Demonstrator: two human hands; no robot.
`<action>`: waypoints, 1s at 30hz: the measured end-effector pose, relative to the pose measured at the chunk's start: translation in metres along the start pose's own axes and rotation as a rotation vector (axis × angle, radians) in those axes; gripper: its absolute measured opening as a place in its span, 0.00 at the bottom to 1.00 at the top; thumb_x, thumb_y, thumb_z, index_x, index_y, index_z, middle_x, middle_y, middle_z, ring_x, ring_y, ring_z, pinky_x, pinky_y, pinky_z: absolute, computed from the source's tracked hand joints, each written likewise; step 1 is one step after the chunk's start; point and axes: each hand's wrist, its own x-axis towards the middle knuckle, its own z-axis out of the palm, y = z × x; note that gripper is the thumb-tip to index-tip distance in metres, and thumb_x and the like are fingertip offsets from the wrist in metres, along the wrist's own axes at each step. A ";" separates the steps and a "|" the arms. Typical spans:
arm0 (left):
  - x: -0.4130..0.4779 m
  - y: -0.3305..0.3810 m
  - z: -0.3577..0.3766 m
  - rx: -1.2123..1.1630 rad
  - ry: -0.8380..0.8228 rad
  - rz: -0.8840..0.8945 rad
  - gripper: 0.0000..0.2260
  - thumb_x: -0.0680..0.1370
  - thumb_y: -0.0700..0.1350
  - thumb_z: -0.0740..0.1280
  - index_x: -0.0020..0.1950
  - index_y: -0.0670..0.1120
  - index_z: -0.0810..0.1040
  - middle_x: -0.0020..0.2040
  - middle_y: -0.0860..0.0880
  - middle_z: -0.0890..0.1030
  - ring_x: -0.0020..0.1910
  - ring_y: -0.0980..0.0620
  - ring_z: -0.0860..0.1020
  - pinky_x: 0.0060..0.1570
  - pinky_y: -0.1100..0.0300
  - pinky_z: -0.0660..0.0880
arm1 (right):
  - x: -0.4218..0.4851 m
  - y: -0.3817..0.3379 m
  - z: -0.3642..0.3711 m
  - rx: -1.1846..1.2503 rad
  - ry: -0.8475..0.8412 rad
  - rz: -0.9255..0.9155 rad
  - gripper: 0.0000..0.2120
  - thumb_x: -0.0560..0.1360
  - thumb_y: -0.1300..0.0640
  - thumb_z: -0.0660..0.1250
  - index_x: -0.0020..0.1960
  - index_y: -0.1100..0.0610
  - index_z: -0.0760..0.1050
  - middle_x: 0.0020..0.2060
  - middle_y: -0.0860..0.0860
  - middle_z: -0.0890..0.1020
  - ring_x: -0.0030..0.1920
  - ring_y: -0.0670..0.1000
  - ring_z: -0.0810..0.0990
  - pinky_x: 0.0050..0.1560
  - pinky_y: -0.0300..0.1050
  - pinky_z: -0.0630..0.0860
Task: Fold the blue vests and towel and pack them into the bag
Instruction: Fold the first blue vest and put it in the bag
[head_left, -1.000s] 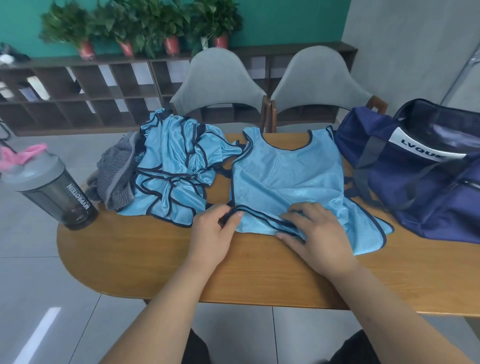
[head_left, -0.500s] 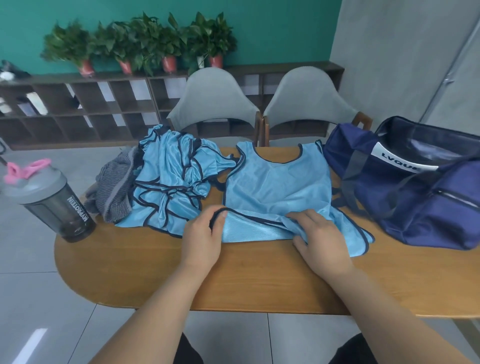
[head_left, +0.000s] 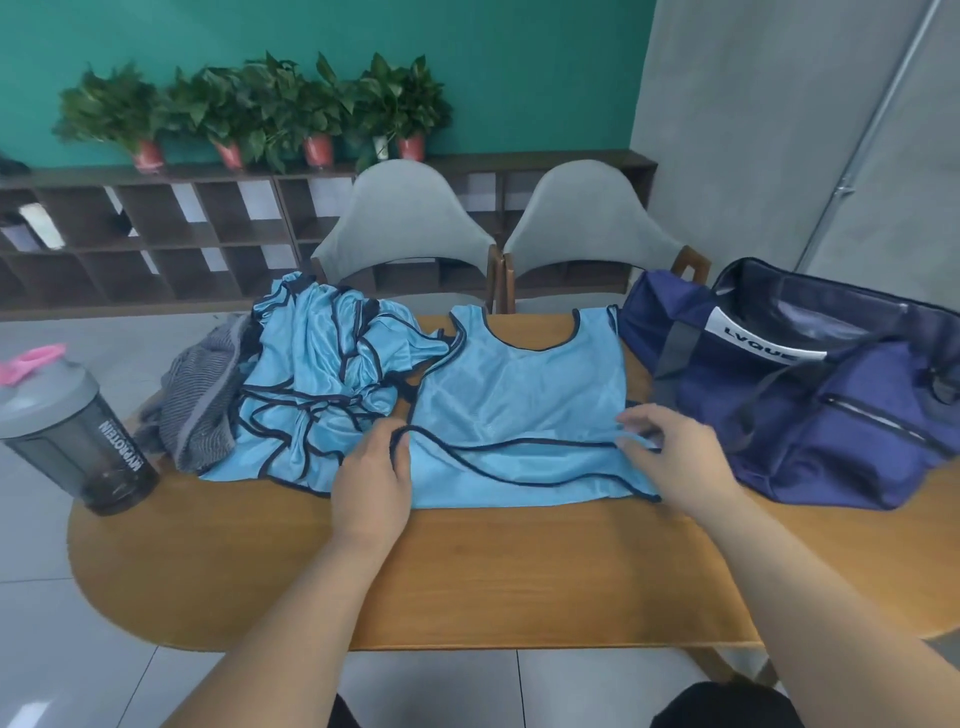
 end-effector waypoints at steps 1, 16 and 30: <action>-0.001 0.000 0.001 0.008 -0.010 0.005 0.10 0.86 0.45 0.63 0.66 0.47 0.78 0.53 0.49 0.84 0.49 0.46 0.82 0.45 0.48 0.81 | -0.007 0.003 0.007 -0.018 0.016 -0.028 0.14 0.76 0.55 0.76 0.60 0.44 0.81 0.55 0.41 0.83 0.56 0.42 0.81 0.60 0.42 0.77; -0.003 -0.006 0.004 0.138 -0.012 0.072 0.09 0.85 0.42 0.64 0.65 0.44 0.76 0.46 0.47 0.83 0.40 0.44 0.82 0.35 0.51 0.78 | -0.026 0.024 0.012 0.053 0.203 -0.009 0.15 0.75 0.67 0.69 0.53 0.48 0.80 0.54 0.45 0.80 0.56 0.48 0.78 0.60 0.43 0.73; -0.004 0.002 0.004 0.171 -0.008 0.063 0.10 0.86 0.47 0.63 0.63 0.44 0.76 0.43 0.47 0.83 0.38 0.43 0.82 0.34 0.50 0.77 | -0.044 0.027 -0.023 0.239 0.197 -0.062 0.11 0.78 0.64 0.72 0.52 0.47 0.80 0.46 0.42 0.86 0.52 0.44 0.84 0.53 0.30 0.74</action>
